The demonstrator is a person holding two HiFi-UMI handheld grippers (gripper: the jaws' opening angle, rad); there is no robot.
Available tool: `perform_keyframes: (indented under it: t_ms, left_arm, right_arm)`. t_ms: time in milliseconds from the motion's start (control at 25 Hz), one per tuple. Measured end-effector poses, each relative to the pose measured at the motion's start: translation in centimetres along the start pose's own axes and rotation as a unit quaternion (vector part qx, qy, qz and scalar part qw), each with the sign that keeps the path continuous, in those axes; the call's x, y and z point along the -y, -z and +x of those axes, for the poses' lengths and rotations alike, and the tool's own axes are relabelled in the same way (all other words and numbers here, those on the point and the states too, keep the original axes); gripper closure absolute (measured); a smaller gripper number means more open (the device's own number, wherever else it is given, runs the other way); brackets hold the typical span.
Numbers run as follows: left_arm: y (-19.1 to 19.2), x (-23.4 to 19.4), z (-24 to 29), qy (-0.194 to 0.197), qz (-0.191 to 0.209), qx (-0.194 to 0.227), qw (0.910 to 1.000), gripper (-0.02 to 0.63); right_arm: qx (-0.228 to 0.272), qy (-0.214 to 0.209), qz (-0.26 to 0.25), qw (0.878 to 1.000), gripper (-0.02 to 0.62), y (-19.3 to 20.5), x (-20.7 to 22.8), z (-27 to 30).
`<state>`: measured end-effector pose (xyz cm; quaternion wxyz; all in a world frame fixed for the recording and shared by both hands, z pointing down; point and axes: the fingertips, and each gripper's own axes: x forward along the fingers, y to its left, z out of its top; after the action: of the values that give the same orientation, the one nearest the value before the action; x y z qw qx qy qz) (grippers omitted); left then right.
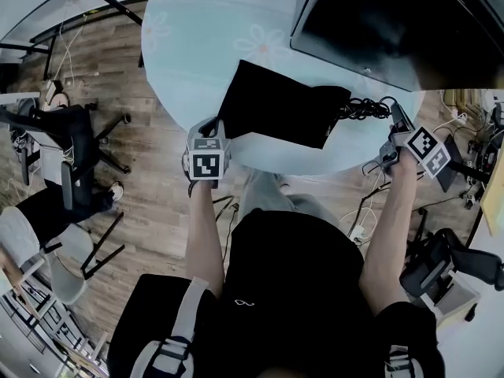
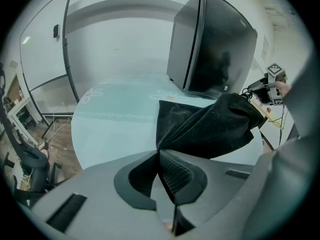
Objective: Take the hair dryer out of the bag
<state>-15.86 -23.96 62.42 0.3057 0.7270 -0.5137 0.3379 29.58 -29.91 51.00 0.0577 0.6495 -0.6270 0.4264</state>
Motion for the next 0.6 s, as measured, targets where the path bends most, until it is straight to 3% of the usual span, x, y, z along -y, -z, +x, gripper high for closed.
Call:
perform_keyframes:
  t_ms: [280,480,600]
  left_arm:
    - [1.7,1.4,-1.0,-0.006,0.013,-0.016,0.9998,0.595]
    - [3.5,3.1,-2.2,-0.023,0.024,-0.022,0.9992,0.595]
    - [4.6,4.0,-3.3,-0.033,0.034,-0.022,0.9987,0.595]
  right_arm:
    - [0.036,0.029,0.058,0.997,0.565,1.4,5.9,-5.1]
    - [0.035,0.032,0.107,0.993,0.565,5.9,9.1,-8.1]
    - [0.016,0.021,0.109,0.994,0.565,9.4,9.5,-9.8]
